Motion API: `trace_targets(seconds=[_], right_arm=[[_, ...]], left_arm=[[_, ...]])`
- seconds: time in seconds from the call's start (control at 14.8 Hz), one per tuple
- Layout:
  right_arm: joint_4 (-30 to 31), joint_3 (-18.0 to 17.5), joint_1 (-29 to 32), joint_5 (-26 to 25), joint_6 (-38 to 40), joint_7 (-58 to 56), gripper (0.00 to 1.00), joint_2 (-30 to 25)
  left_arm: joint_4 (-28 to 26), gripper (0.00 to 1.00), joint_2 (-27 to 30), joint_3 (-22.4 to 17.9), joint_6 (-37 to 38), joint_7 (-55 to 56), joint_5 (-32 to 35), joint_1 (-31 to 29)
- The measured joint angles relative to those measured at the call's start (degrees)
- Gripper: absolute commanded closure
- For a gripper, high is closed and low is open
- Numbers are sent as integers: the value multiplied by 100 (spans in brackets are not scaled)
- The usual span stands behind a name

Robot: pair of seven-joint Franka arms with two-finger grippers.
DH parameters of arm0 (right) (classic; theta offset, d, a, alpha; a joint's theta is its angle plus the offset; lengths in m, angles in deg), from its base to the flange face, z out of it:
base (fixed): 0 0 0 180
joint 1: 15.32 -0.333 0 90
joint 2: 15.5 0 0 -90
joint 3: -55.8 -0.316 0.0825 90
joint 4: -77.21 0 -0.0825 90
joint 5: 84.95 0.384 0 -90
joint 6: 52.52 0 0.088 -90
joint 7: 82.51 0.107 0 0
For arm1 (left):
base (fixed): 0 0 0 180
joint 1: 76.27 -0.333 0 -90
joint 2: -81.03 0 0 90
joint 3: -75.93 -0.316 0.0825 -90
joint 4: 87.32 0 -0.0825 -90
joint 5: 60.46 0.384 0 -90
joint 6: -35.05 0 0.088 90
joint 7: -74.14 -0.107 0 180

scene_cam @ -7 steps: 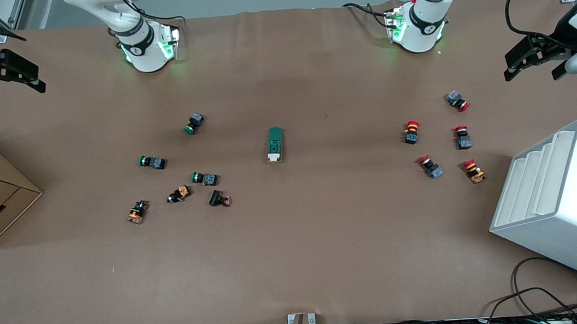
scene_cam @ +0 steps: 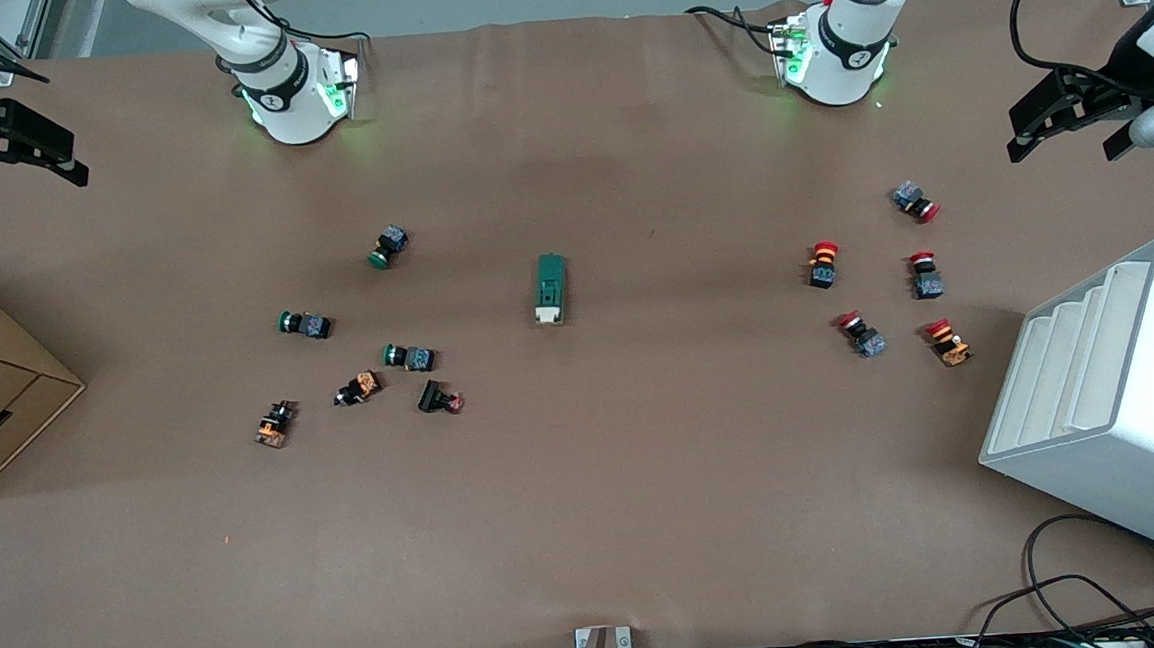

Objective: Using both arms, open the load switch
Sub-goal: 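Move the left gripper over the green load switch, then hold the switch base with the left gripper while the right gripper reaches the handle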

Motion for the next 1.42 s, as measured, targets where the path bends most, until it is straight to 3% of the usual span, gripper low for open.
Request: trace_targets(seconds=[0.2,0.4,0.61,0.74,1.08,1.42], right_arm=[[2,2,2,-2,0,0,0,2],[2,4,6,-3,0,0,0,3],[3,9,14,-7,1,3,0,6],[8,22,43,-12,0,17,0,24],[60,52,234,-16,-30,18,0,675],[49,78,355,-148,-493,46,0,1849]], left_arm=[[2,0,-109,321,-120,35,2,101],[2,0,-313,1199,-464,830,79,173],[-61,0,-761,2436,-1013,2689,385,284],[-188,0,-1174,2963,-1506,4181,906,699],[-312,0,-2332,3089,-1906,7424,2544,2520],[-378,0,-3651,3077,-2604,9781,4525,3612]])
